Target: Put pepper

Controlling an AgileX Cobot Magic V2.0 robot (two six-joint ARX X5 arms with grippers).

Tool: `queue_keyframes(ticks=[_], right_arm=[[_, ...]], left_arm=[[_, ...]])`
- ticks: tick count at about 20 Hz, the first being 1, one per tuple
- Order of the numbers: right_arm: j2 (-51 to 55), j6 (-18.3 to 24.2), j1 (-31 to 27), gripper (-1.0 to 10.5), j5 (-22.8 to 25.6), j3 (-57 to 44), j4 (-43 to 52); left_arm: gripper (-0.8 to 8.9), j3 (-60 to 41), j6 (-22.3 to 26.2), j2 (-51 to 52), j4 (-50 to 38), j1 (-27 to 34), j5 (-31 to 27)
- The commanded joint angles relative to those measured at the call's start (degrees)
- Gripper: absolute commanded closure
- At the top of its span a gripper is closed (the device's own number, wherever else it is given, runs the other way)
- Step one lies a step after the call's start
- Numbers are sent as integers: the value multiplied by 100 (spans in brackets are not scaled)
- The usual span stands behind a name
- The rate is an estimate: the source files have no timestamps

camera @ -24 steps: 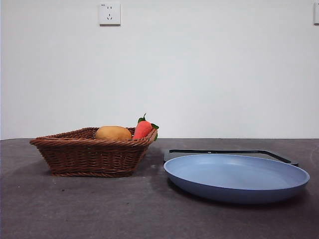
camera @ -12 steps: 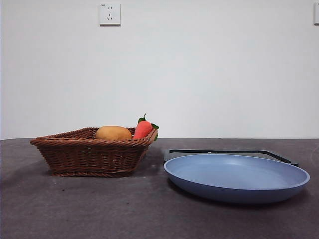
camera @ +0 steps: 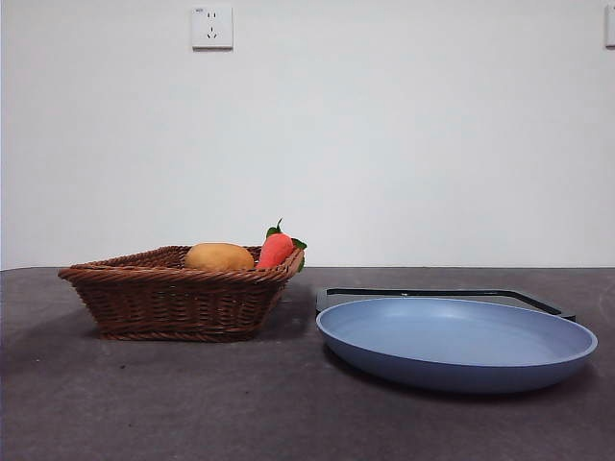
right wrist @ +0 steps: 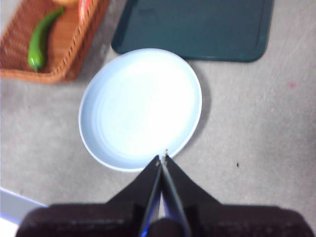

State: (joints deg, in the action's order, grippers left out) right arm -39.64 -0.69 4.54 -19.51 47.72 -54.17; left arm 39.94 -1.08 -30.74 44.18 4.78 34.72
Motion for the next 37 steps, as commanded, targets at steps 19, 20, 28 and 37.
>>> queue_keyframes(ticks=[19, 20, 28, 37], right_arm=[[-2559, 55, 15, 637, -2, 90, 1200], [-2872, 55, 15, 638, -2, 90, 1349], [-4461, 57, 247, 656, 24, 90, 2253], [-5184, 28, 278, 866, -7, 90, 2618]], left_arm=[[489, 74, -42, -24, -59, 9, 28], [489, 74, -42, -24, -59, 9, 28], [489, 74, -42, -24, -61, 9, 24], [489, 74, -42, -35, -66, 9, 24]])
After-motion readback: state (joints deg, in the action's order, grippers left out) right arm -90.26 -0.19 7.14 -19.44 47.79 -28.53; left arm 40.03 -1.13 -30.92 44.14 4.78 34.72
